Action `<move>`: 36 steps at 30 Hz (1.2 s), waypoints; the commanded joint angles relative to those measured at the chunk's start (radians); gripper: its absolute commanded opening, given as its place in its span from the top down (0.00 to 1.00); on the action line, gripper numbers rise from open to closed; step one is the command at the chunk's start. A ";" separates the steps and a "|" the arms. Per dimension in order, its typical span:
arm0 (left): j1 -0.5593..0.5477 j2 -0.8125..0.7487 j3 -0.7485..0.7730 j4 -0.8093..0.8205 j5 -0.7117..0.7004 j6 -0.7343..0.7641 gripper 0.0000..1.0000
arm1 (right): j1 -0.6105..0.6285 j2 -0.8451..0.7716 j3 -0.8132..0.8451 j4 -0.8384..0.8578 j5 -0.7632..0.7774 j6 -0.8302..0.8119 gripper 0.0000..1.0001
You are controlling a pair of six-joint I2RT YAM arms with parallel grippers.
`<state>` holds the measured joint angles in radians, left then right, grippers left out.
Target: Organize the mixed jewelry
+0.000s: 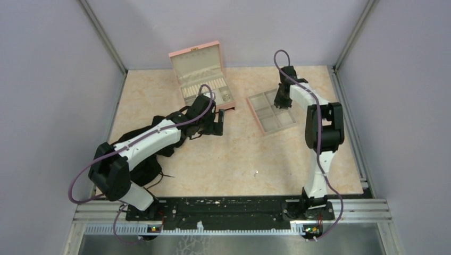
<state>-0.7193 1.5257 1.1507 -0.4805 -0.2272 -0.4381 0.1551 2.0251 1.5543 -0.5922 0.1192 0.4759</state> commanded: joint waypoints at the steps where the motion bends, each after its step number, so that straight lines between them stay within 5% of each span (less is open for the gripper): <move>1: 0.003 -0.036 -0.003 -0.008 0.000 -0.018 0.02 | 0.009 0.029 0.114 -0.010 -0.011 0.005 0.75; 4: 0.003 -0.035 0.001 -0.004 0.007 -0.009 0.02 | 0.009 0.020 0.150 -0.043 -0.007 -0.006 0.65; 8: 0.003 -0.035 0.004 -0.002 0.002 0.002 0.02 | 0.012 -0.096 0.088 -0.039 -0.017 -0.031 0.64; 17: -0.020 -0.040 -0.016 0.021 0.108 0.049 0.02 | 0.094 -0.610 -0.423 0.015 -0.035 0.001 0.62; 23: -0.185 0.045 0.004 -0.013 0.048 0.023 0.02 | 0.092 -0.868 -0.681 -0.050 -0.008 0.108 0.60; 36: -0.473 0.278 0.145 0.033 0.080 -0.030 0.15 | -0.150 -0.940 -0.683 -0.181 -0.066 0.045 0.55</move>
<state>-1.1431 1.7473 1.2129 -0.4694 -0.1513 -0.4454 0.0380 1.1347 0.8246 -0.7578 0.0822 0.5617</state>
